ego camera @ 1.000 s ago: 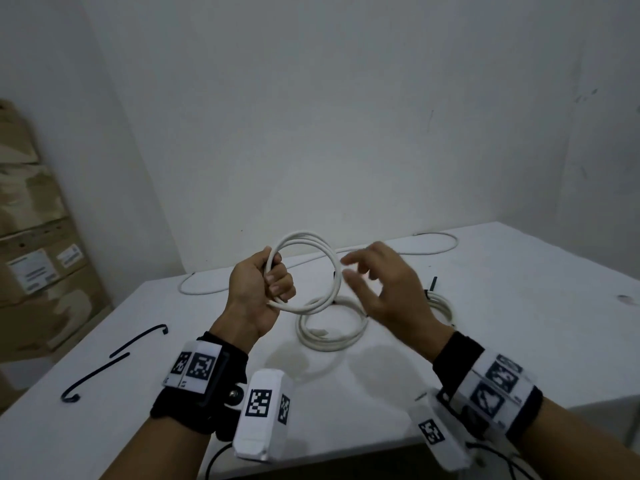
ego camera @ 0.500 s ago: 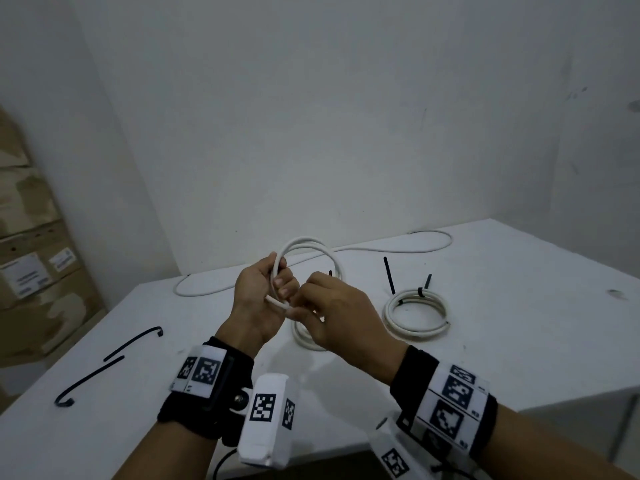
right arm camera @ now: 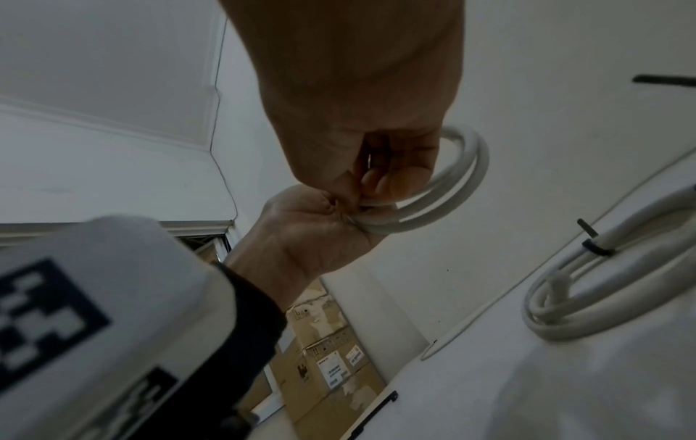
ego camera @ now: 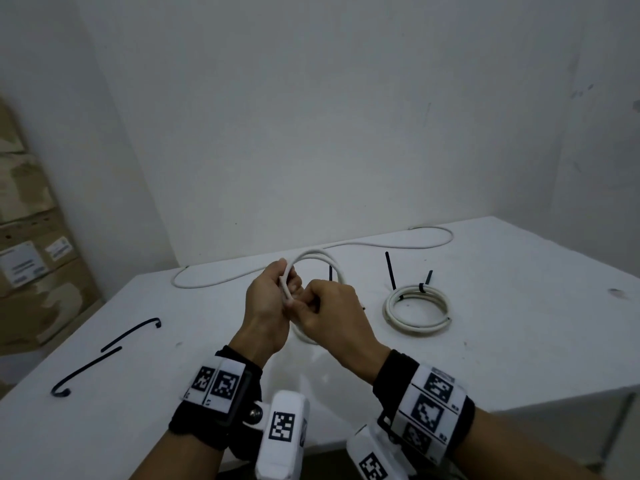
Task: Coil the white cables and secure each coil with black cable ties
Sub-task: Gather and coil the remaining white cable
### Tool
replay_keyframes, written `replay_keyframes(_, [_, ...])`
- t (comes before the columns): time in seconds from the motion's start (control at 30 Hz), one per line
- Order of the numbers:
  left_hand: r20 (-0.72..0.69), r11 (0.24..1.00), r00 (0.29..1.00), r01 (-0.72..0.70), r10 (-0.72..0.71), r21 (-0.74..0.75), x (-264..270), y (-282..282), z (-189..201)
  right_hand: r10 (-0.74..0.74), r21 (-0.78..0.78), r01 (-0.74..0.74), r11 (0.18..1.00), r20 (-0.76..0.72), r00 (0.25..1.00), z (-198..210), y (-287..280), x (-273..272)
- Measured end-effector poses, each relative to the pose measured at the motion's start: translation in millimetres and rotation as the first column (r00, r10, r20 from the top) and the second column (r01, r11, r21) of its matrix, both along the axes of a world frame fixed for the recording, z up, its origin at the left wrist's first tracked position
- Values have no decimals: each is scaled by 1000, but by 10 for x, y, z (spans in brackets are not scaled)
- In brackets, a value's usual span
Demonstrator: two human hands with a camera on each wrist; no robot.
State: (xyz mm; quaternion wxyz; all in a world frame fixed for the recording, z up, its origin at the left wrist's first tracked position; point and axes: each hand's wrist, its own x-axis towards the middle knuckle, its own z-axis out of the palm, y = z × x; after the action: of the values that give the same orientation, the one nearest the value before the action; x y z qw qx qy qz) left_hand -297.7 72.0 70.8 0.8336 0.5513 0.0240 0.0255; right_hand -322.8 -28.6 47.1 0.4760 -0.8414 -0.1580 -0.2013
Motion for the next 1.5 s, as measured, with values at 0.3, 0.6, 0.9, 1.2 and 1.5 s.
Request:
replay_keyframes(0.3, [1,987,990,-138,138,78,-65,24,-48,128,131,-105,986,-183,975,-15,165,-36])
replay_keyframes(0.6, [-1,905,1000,26,-28,424,-149,469,20,224,-506,-28,862,331,917,277,8,149])
replay_keyframes(0.9, [-124,886,985,166,-124,432,-249,749,-25,414,-442,-269,856,275,868,23,387,216])
replay_keyframes(1.2, [-217,907,976,116,-28,405,-279,918,-19,463,75,-457,886,-101,881,-89,539,187])
replay_keyframes(1.5, [-230,933,970,7,81,359,-187,926,-60,494,443,-357,822,-245,834,-266,389,178])
